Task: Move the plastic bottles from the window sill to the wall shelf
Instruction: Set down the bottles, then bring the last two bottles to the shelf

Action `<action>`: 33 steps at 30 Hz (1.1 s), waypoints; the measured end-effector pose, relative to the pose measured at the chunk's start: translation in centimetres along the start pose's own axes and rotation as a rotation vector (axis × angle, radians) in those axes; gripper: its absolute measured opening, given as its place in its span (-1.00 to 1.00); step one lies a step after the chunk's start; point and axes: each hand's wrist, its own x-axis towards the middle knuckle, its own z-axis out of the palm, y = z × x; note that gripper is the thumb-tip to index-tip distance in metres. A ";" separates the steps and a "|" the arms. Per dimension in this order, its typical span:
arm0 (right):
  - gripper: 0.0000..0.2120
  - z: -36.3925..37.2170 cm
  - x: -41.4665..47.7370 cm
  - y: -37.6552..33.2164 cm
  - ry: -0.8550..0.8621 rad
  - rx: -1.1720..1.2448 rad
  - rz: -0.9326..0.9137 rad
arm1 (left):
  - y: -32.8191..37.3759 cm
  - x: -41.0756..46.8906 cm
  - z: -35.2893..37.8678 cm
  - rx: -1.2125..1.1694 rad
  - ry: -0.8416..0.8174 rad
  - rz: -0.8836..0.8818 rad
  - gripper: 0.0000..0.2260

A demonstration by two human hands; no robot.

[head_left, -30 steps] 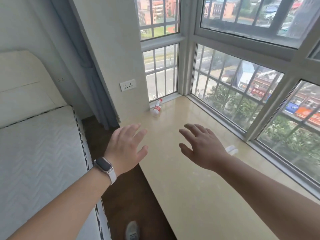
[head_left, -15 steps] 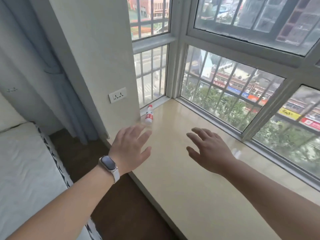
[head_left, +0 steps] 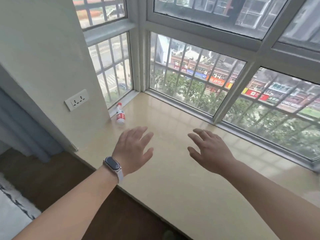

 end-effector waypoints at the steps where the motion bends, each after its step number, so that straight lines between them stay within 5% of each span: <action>1: -0.47 0.2 -0.1 1.0 -0.001 0.002 0.024 | 0.5 0.8 0.6 -0.012 -0.017 0.012 -0.55; 19: -0.47 17.6 3.8 24.2 -0.308 0.062 0.196 | 8.0 14.9 19.4 -0.045 -0.191 0.158 -0.56; 33: -0.24 33.7 12.5 32.0 -0.464 -0.086 0.077 | 4.8 15.9 32.7 0.004 -0.342 0.090 -0.56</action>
